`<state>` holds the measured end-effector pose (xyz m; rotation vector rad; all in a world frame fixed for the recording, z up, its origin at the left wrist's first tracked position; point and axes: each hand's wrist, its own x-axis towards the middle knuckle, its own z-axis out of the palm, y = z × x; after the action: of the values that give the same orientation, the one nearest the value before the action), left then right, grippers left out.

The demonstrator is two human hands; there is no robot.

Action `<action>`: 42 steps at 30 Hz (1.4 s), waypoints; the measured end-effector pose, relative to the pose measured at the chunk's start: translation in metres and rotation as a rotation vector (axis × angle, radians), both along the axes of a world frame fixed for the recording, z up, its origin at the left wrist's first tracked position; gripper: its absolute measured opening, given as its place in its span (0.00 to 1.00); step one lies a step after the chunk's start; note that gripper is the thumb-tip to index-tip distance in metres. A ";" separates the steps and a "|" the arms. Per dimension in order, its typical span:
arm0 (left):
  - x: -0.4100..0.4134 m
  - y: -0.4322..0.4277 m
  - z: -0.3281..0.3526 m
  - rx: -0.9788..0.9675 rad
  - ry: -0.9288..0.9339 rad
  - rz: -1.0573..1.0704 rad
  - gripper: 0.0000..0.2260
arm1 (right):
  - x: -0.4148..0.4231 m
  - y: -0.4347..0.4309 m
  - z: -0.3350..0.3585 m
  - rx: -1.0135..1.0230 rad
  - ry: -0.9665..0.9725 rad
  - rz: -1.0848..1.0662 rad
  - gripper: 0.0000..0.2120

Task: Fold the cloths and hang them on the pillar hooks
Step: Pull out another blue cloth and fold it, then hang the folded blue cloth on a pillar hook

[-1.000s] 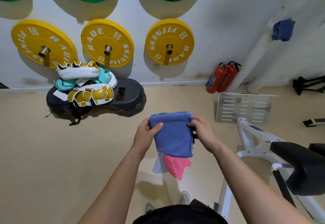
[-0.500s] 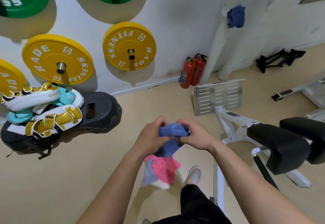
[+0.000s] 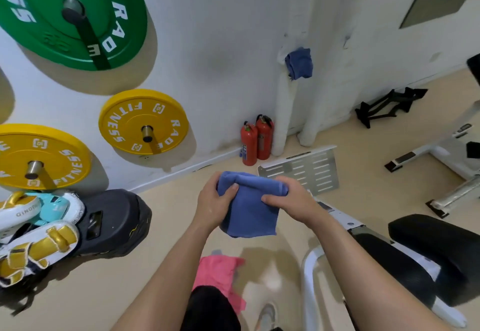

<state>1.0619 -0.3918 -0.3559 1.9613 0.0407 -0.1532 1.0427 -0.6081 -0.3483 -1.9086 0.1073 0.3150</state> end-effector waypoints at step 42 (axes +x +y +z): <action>0.647 -0.499 -0.013 0.213 0.073 -0.336 0.16 | 0.591 -0.443 -0.042 -0.236 0.037 -0.655 0.10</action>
<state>1.7087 -0.8904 -0.3688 2.1630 -0.2346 -0.4560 1.6336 -1.0507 -0.3903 -1.9787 0.8030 -0.1136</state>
